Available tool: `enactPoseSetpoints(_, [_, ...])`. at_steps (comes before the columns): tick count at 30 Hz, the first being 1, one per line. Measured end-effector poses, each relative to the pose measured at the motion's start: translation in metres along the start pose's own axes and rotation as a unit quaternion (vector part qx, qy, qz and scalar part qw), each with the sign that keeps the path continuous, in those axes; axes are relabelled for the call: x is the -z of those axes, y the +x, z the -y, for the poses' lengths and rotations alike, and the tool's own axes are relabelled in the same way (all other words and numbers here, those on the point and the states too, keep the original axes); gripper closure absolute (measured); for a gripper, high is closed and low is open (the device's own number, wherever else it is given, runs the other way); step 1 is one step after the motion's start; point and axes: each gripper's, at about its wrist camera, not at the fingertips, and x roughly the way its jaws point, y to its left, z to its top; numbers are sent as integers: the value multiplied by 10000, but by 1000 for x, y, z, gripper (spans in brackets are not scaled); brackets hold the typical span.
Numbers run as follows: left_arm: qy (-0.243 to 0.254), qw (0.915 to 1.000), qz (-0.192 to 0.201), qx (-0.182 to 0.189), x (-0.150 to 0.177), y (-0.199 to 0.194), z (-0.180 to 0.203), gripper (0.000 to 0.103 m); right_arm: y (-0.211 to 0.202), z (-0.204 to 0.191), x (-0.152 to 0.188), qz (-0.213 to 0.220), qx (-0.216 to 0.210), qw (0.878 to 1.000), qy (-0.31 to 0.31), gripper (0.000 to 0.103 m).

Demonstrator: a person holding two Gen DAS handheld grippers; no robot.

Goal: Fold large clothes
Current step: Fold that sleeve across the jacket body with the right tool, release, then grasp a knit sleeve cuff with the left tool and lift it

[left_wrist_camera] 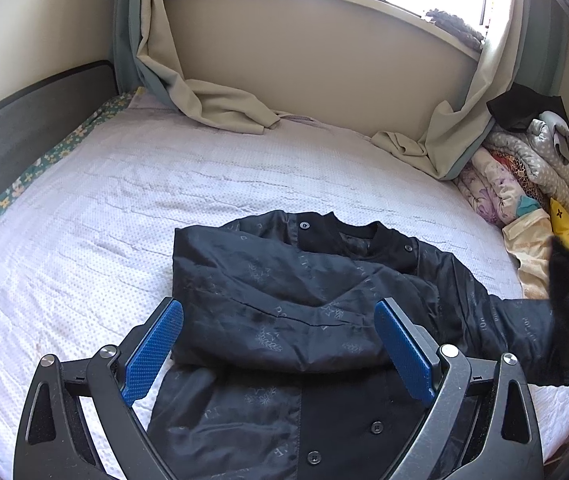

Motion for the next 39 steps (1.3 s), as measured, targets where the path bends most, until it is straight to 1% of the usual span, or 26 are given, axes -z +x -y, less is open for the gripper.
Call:
enactPoseSetpoints(2, [-59,10000,-22,11,0,0,-3,5,18,-32,13,-257,-240,9990,-279,98])
enactPoseSetpoints(5, [-140,9999,-64,45,0,1,-9,5,41,-67,31,-578,-476,9951,-638,98])
enactPoseSetpoints(7, [-159,9998,-93,50,0,2,-11,5,60,-94,49,-871,-632,9899,-923,98])
enactPoseSetpoints(11, [-266,9992,-266,158,3,9,-17,5,92,-128,83,-1360,-759,9794,-1283,98])
enactPoseSetpoints(14, [-281,9986,-401,218,5,15,-17,5,109,-141,103,-1659,-785,9722,-1451,97])
enactPoseSetpoints(15, [-275,9983,-451,252,6,17,-16,5,111,-144,107,-1748,-831,9704,-1443,94])
enactPoseSetpoints(17, [-282,9977,-523,312,7,20,-16,5,113,-144,111,-1951,-1059,9676,-1205,76])
enactPoseSetpoints(18, [-290,9974,-565,335,8,21,-17,5,108,-141,108,-1932,-1150,9684,-1081,60])
enactPoseSetpoints(19, [-305,9971,-595,357,9,22,-17,5,102,-137,101,-1843,-1229,9704,-966,51])
enactPoseSetpoints(23, [-388,9953,-746,483,11,25,-19,5,70,-111,67,-1453,-1402,9776,-592,49])
enactPoseSetpoints(25, [-392,9938,-871,566,15,29,-17,5,58,-90,49,-1223,-1265,9837,-366,47])
enactPoseSetpoints(27, [-344,9923,-1005,632,20,33,-12,5,50,-64,33,-1013,-1027,9895,-101,46])
enactPoseSetpoints(29, [-293,9895,-1183,772,26,40,-5,7,45,-43,22,-886,-831,9925,135,46])
enactPoseSetpoints(31, [-306,9843,-1416,1008,33,48,1,8,41,-19,13,-795,-687,9935,445,46])
enactPoseSetpoints(34, [-401,9732,-1835,1324,45,66,11,14,36,7,6,-745,-535,9928,768,46])
enactPoseSetpoints(36, [-418,9684,-2030,1386,53,77,15,19,34,18,4,-736,-488,9919,910,46])
enactPoseSetpoints(39, [-463,9624,-2298,1374,64,94,20,21,33,28,5,-764,-470,9909,1002,46])
